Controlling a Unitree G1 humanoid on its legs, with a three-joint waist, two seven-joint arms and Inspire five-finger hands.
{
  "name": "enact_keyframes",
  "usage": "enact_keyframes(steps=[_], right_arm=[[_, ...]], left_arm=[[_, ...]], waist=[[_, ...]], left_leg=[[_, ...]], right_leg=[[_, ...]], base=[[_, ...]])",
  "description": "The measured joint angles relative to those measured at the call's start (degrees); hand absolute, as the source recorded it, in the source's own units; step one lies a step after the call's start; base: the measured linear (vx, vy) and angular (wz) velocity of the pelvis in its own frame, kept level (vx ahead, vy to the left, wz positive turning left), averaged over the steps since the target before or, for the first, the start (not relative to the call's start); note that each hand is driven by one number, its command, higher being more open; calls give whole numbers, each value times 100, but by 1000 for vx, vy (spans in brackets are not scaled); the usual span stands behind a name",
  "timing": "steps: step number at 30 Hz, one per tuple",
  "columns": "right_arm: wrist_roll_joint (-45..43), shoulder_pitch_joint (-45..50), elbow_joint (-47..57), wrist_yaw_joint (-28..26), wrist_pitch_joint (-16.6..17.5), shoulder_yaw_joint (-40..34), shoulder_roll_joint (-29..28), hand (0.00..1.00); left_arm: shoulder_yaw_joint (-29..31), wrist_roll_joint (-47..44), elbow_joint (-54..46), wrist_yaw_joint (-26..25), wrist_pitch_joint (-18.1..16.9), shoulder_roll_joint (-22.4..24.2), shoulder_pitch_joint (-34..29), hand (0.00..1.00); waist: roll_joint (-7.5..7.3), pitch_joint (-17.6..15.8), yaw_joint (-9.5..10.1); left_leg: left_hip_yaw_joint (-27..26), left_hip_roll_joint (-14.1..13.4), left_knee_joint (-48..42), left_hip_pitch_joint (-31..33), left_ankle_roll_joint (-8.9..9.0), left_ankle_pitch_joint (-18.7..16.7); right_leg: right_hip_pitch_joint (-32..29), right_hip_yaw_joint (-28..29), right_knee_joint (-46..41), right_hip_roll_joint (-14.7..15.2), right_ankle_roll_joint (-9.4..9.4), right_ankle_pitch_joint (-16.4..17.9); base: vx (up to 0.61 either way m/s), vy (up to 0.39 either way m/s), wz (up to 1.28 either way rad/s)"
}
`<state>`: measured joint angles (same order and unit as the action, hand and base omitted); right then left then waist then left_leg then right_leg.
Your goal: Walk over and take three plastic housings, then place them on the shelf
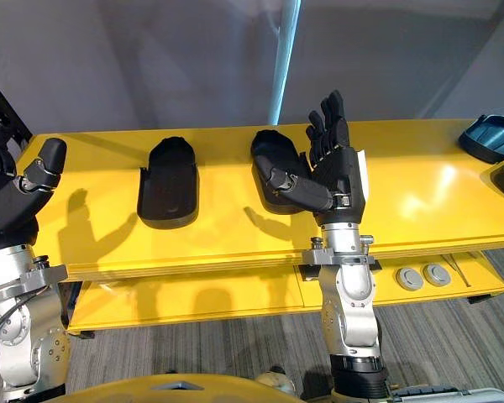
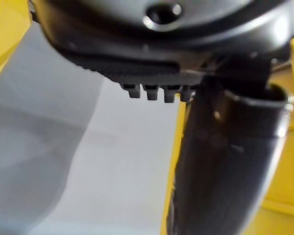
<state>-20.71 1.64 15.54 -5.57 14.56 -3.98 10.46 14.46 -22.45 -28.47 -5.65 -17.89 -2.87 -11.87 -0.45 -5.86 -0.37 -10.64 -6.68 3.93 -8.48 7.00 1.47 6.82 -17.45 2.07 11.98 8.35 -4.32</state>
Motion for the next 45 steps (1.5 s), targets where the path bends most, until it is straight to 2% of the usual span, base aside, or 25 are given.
enact_keyframes(steps=[4,7,9,11,15,20,24,29,36,42,45], right_arm=[[-1,9,11,-13,0,-3,0,100],[39,182,147,-14,9,5,0,100],[540,260,268,5,67,8,1,100],[1655,256,455,264,240,52,94,100],[2270,87,544,499,425,352,535,100],[2261,-238,548,614,502,345,757,100],[2283,-274,552,842,516,340,833,100],[2735,-264,557,1764,809,56,836,100],[2940,-252,1014,2491,1089,-554,835,100],[2931,-260,1014,2672,1118,-694,845,100],[2930,-254,1000,2683,1119,-692,844,100]], left_arm=[[-22,9,209,12,-65,-1,-12,100],[-54,69,209,25,-66,-7,-80,100],[-51,286,210,12,-70,-66,-185,100],[-73,771,209,-31,-71,-163,-196,100],[-129,1612,210,-12,-68,-476,-195,100],[-129,1890,235,276,56,-903,-227,100],[-130,1883,537,490,193,-940,-287,100],[-223,1952,856,713,484,-944,-631,100],[-295,1977,876,1018,785,-943,-919,100],[-495,1944,885,958,804,-942,-824,100],[-666,1752,1071,744,635,-936,-607,100]], waist=[[-61,-188,2],[-99,-326,5],[-100,-481,2],[-78,-595,4],[-29,-718,34],[85,-836,32],[188,-929,37],[259,-1085,14],[390,-1154,7],[478,-1315,-5],[519,-1517,-3]], left_leg=[[31,-7,-222,61,-4,-79],[56,19,-437,337,-56,-157],[78,26,-597,547,-91,-206],[133,11,-786,909,-82,-242],[180,-14,-976,1077,-70,-265],[208,-45,-1269,1223,-70,-456],[203,-52,-1415,1278,-69,-576],[193,-70,-1586,1343,-81,-687],[227,-86,-1615,1400,-73,-718],[314,-85,-1800,1571,-74,-718],[333,-87,-1901,1612,-70,-726]], right_leg=[[14,9,-101,25,-15,14],[-209,32,-239,87,-9,44],[-370,47,-311,119,3,89],[-609,48,-308,115,29,70],[-676,59,-312,90,31,18],[-676,72,-319,81,24,13],[-674,195,-319,79,17,22],[-674,230,-335,77,-4,49],[-806,249,-611,90,-14,249],[-1196,344,-1258,169,-54,556],[-1321,383,-1552,204,-64,695]], base=[[-26,6,1],[-89,24,4],[-58,19,5],[-63,-1,14],[9,-4,8],[54,12,3],[29,18,-2],[3,9,-2],[-2,-3,1],[-7,-13,5],[-80,-39,0]])
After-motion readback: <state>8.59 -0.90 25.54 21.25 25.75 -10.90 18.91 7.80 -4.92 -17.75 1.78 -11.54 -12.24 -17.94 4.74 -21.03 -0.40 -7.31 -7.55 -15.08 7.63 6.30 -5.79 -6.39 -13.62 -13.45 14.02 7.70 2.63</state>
